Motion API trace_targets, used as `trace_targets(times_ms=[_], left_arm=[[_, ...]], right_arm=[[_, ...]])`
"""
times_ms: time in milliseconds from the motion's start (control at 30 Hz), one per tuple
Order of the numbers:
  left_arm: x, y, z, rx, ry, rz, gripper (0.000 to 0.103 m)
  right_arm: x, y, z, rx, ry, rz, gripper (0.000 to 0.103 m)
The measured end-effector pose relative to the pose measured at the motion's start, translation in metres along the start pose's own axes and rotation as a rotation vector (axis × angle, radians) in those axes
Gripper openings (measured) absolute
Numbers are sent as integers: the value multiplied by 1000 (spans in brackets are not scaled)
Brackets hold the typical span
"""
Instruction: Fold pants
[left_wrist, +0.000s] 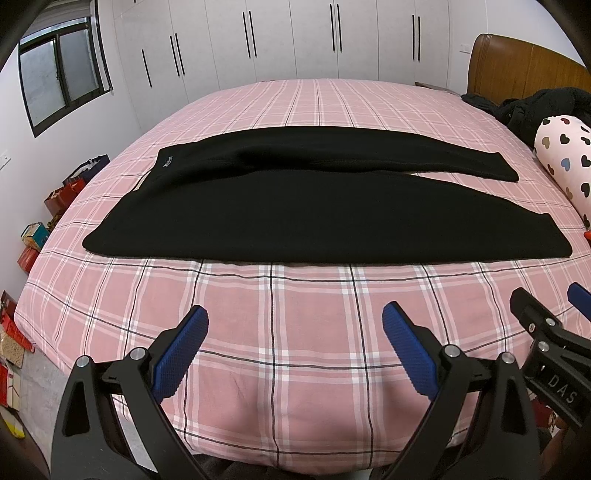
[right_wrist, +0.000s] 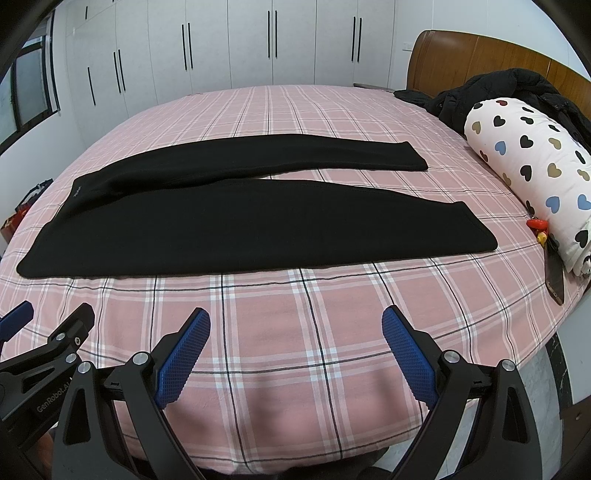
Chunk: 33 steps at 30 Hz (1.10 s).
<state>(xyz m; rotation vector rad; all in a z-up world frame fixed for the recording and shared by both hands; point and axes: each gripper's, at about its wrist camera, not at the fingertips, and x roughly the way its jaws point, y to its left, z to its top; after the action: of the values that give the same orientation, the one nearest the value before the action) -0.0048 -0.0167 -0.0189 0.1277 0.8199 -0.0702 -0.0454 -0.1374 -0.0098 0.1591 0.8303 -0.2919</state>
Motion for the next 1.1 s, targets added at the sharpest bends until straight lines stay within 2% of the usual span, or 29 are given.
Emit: trace_targets(times_ms=[267, 367, 467, 533, 633, 833, 1100], left_arm=[[1, 1, -1, -7, 6, -2, 93], [1, 6, 1, -23, 22, -36, 93], [-3, 19, 9, -41, 21, -85, 93], [-4, 27, 17, -20, -10, -62, 93], [9, 34, 39, 11, 8, -53, 94], [51, 51, 96, -3, 12, -66, 94], [126, 61, 165, -61, 46, -86, 94]], right_arm=[[1, 1, 0, 1, 8, 2, 92], [5, 0, 1, 4, 43, 10, 92], [15, -14, 10, 43, 116, 60, 92], [22, -31, 19, 89, 122, 113, 92], [41, -59, 39, 102, 124, 80, 92], [96, -135, 103, 145, 91, 23, 92], [211, -219, 208, 144, 95, -33, 92]])
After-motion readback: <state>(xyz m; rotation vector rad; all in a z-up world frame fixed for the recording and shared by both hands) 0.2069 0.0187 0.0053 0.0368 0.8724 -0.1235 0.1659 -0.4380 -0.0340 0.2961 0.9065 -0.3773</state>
